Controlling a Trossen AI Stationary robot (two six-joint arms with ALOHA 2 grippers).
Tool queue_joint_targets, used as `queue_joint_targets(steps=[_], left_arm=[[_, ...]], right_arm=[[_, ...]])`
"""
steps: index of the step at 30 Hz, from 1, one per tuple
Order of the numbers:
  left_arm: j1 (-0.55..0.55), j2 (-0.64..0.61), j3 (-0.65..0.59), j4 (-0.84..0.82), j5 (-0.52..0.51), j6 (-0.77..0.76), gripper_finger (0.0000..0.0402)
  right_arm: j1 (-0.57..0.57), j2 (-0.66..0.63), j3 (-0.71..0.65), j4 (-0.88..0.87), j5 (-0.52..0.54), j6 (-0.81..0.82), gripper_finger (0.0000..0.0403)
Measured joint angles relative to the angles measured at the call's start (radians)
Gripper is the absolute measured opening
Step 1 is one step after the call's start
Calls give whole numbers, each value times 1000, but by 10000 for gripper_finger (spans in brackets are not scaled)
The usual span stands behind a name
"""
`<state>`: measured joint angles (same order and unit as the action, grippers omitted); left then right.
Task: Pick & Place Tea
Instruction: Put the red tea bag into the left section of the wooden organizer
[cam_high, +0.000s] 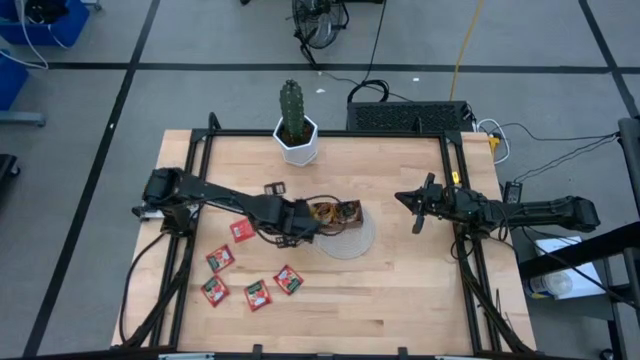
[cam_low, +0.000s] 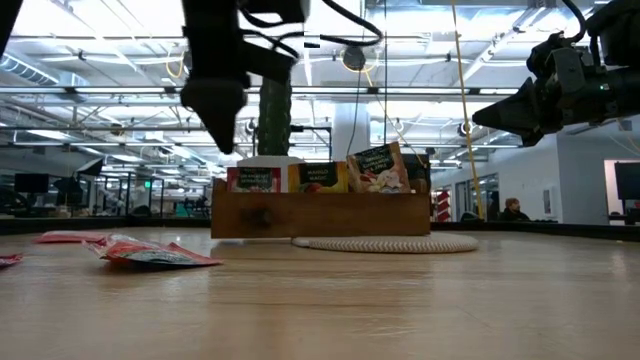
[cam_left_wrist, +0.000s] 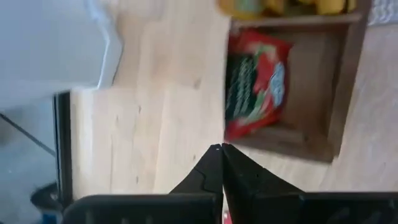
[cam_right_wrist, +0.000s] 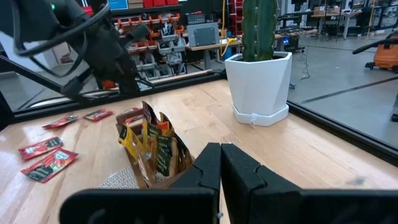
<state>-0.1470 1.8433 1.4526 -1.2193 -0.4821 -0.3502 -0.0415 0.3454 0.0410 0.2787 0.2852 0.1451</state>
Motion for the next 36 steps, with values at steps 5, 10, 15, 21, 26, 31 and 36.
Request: queue_joint_targets(steps=[5,10,15,21,26,31,36], left_arm=[[-12,-152,-98,10,-10,-134,32],[-16,-317,-247,17,27,-301,104],[-49,-430,-420,21,305,-440,167],[-143,-499,-584,74,457,-611,203],[-193,-511,-674,221,489,-670,209],[-237,-511,-718,276,550,-754,209],[-293,-511,-754,248,618,-941,209]], right_arm=[[0,0,0,0,0,0,0],[0,0,0,0,0,0,0],[0,0,0,0,0,0,0],[0,0,0,0,0,0,0],[0,0,0,0,0,0,0],[0,0,0,0,0,0,0],[0,0,0,0,0,0,0]])
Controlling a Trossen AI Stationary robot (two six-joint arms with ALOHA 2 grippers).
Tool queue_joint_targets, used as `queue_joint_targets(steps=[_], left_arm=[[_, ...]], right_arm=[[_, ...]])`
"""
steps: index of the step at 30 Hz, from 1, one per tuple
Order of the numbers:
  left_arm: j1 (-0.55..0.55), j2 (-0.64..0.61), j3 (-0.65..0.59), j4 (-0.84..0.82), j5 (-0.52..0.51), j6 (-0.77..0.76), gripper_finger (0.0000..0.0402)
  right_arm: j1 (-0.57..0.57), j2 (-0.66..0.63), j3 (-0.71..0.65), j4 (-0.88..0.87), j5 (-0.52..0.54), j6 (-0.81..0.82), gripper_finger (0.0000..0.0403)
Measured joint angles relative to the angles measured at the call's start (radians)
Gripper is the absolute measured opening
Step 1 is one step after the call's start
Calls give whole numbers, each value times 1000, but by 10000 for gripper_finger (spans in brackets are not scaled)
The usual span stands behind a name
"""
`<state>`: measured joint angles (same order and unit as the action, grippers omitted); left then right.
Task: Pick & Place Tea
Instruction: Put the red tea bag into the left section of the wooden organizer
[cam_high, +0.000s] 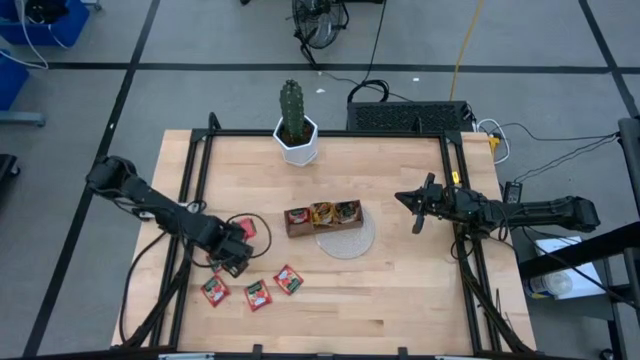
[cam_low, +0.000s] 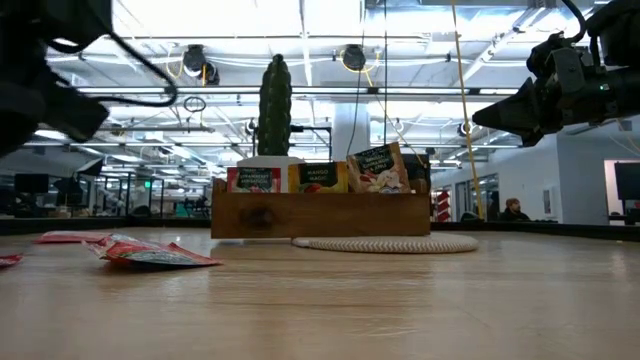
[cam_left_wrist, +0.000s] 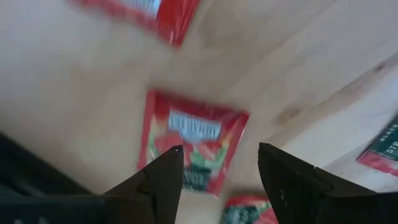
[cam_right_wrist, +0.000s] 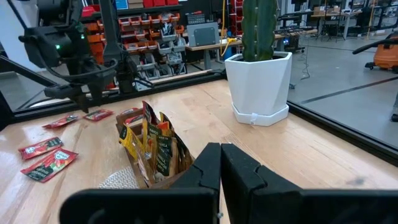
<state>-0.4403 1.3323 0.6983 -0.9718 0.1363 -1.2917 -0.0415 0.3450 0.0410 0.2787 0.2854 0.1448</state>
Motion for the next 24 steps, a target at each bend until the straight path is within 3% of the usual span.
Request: queue_joint_targets(steps=[7,12,16,24], left_arm=[[-43,3,-60,1,27,-251,209],[-44,4,-116,25,9,-317,209],[-45,3,-132,90,-39,-193,209],[-44,3,-134,338,-151,276,209]], right_arm=[[0,0,0,0,0,0,0],[0,0,0,0,0,0,0],[0,0,0,0,0,0,0],[0,0,0,0,0,0,0]])
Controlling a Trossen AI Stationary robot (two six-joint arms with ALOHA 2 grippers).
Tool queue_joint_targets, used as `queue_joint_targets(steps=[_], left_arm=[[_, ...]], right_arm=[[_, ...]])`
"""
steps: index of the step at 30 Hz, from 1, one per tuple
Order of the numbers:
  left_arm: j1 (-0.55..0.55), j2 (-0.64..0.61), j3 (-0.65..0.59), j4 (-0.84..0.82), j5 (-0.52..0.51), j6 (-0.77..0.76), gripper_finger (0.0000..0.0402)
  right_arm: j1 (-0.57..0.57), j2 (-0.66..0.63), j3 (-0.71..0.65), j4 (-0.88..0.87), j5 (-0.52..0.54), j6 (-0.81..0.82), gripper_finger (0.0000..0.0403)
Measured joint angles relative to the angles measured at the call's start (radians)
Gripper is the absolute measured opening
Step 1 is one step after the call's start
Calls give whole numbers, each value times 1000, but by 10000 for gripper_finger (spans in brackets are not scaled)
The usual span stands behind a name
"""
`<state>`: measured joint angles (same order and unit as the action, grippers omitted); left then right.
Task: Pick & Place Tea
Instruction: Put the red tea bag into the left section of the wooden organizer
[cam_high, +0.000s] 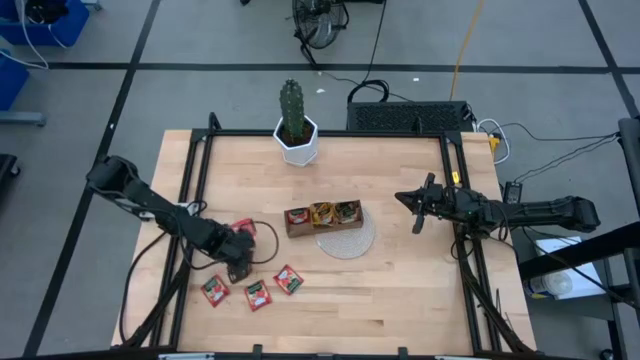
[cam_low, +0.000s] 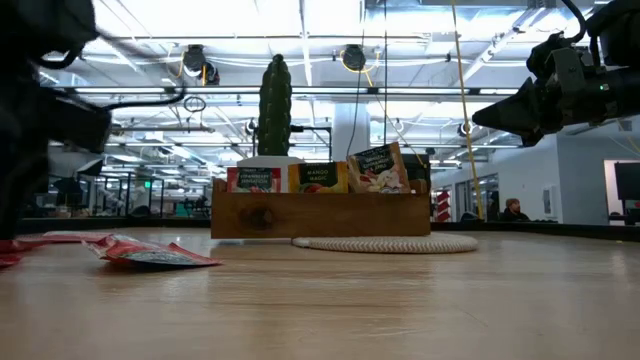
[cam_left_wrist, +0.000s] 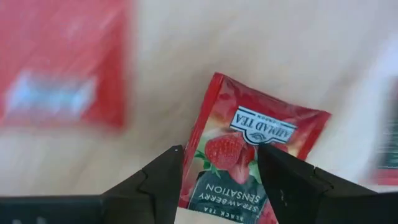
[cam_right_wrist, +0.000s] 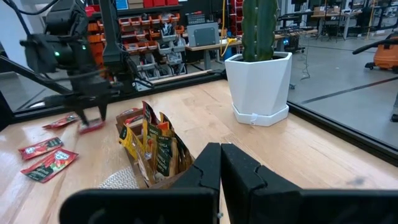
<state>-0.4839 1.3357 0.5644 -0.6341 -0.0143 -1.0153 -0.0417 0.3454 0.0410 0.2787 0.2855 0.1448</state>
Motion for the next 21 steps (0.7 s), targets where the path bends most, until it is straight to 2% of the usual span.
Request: queue_joint_targets(steps=[5,9,14,18,21], left_arm=[[0,2,-2,213,-2,300,209],[0,2,2,357,43,382,209],[-3,2,18,433,116,179,209],[-31,10,18,422,98,-22,209],[-57,26,18,420,89,-81,209]], right_arm=[[0,0,0,0,0,0,0],[0,0,0,0,0,0,0],[0,0,0,0,0,0,0],[0,0,0,0,0,0,0],[0,0,0,0,0,0,0]])
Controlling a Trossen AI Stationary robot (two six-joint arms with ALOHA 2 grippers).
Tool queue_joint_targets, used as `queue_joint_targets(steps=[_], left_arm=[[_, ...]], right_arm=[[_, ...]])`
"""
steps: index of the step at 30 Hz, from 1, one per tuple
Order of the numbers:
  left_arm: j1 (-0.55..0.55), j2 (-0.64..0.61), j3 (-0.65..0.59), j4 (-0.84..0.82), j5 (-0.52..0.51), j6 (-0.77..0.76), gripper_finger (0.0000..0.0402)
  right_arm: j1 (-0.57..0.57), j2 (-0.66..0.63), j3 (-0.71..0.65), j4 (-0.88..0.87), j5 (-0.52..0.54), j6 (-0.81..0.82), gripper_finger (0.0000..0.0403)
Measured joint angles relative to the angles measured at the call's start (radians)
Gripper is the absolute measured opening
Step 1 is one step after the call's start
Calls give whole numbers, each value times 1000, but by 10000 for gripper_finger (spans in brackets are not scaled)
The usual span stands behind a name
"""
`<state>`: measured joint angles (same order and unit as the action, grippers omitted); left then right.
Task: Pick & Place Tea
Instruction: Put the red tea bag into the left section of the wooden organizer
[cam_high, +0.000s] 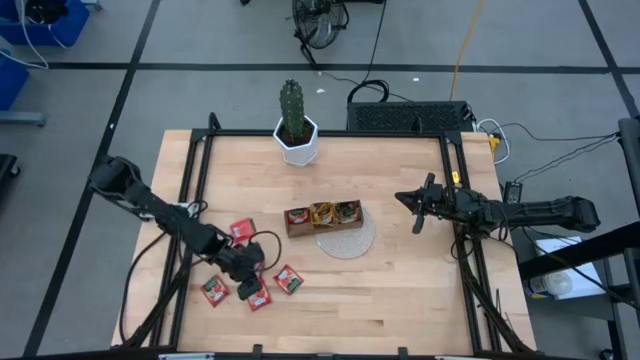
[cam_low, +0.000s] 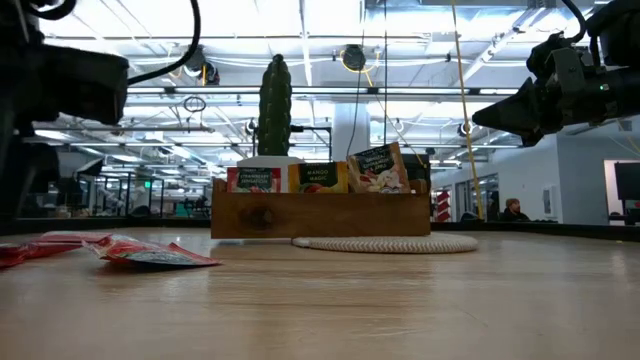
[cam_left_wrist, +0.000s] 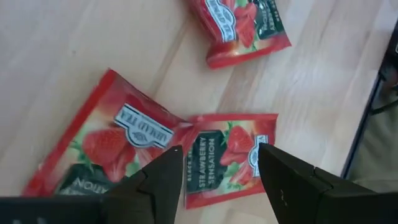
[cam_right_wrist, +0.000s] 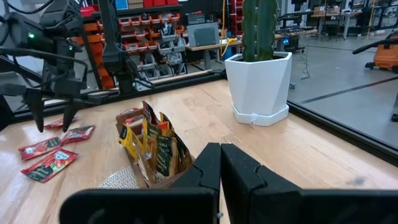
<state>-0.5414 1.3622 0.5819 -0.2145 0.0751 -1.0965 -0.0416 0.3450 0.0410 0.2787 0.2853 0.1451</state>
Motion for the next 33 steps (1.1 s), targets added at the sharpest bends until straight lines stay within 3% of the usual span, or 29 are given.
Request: queue_joint_targets(steps=[9,17,26,33], left_arm=[[-31,51,0,-17,-24,-113,209],[-31,54,3,-140,68,-178,209],[-20,53,5,-238,89,-31,209],[19,53,5,-288,39,97,209]], right_arm=[[0,0,0,0,0,0,0],[0,0,0,0,0,0,0],[0,0,0,0,0,0,0],[0,0,0,0,0,0,0]])
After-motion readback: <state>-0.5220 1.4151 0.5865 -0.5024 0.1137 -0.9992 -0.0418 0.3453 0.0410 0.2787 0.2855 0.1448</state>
